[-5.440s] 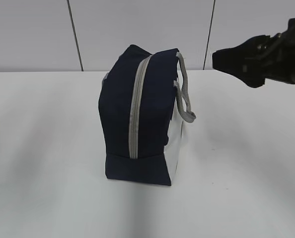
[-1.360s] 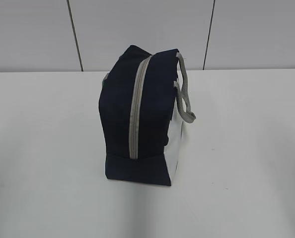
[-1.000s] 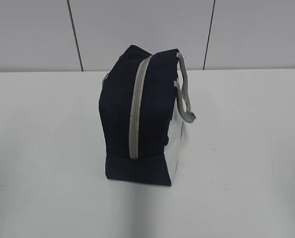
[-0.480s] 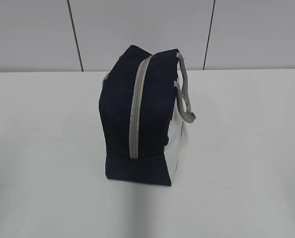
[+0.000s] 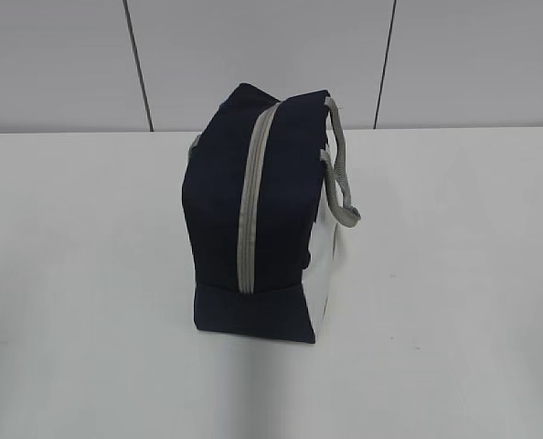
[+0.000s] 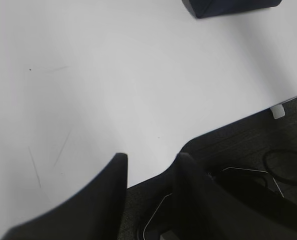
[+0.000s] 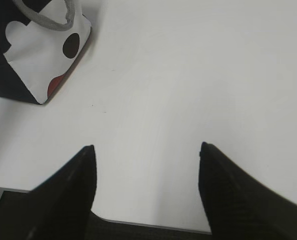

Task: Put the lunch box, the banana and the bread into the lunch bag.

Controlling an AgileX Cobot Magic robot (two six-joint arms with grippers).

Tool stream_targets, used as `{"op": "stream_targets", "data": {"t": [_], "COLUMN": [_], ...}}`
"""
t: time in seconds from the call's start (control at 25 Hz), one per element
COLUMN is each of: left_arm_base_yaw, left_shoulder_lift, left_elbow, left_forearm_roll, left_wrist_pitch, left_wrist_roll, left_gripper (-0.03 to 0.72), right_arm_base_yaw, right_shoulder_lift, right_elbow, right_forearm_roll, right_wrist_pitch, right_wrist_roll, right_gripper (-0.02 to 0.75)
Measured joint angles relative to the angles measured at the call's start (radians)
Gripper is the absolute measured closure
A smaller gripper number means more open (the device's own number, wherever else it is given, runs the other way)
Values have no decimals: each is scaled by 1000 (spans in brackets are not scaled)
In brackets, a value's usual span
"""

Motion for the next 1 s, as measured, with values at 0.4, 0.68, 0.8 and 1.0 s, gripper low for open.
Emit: {"op": "stream_targets", "data": {"t": [0.4, 0.68, 0.8, 1.0], "left_arm_base_yaw": [103, 307, 333, 354], "left_shoulder_lift": [-62, -223, -288, -372], "left_elbow": [0, 0, 0, 0], "left_forearm_roll": [-2, -1, -1, -1], "left_wrist_pitch": [0, 2, 3, 6], "left_wrist_roll": [0, 0, 0, 0], "left_gripper": [446, 450, 450, 450], "right_arm_base_yaw": [0, -22, -62, -124], "right_shoulder_lift": [0, 0, 0, 0], "right_elbow": [0, 0, 0, 0], "right_forearm_roll": [0, 0, 0, 0], "right_wrist_pitch": [0, 0, 0, 0], "right_wrist_roll": [-2, -2, -2, -2], "right_gripper": [263, 263, 263, 263]}}
